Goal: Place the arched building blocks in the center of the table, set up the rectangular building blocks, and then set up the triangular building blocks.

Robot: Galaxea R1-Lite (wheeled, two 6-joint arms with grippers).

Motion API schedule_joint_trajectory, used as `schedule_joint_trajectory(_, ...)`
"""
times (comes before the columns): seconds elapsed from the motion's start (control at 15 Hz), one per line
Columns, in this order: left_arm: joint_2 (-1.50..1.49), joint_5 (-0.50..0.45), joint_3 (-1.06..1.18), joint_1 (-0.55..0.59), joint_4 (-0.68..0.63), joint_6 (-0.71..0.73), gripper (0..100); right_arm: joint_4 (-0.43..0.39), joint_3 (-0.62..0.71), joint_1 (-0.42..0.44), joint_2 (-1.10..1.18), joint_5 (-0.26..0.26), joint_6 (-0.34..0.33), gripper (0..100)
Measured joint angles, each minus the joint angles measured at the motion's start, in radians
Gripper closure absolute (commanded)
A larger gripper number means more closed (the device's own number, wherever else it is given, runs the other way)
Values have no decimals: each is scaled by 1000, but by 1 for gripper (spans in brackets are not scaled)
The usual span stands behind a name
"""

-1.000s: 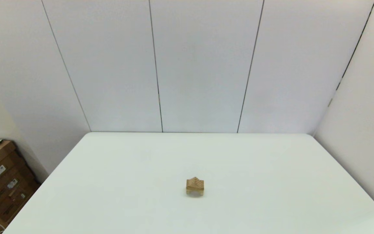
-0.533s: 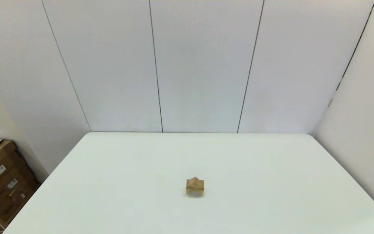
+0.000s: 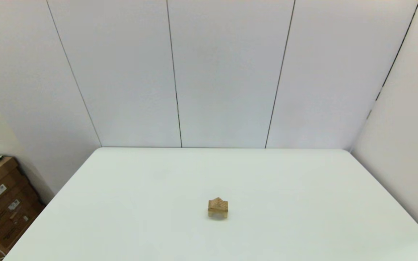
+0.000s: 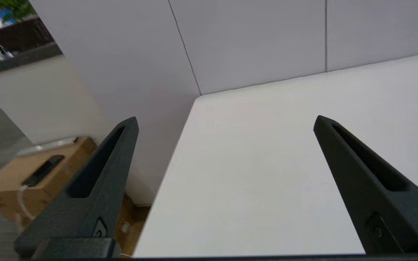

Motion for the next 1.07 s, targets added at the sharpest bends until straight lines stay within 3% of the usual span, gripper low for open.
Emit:
schedule_joint_trajectory(0.33, 0, -116, 20, 0, 62, -138, 0, 0, 0, 0, 0, 0, 0, 0)
schedule_joint_trajectory(1.07, 1, -99, 26, 0, 60, -228, 0, 0, 0, 0, 0, 0, 0, 0)
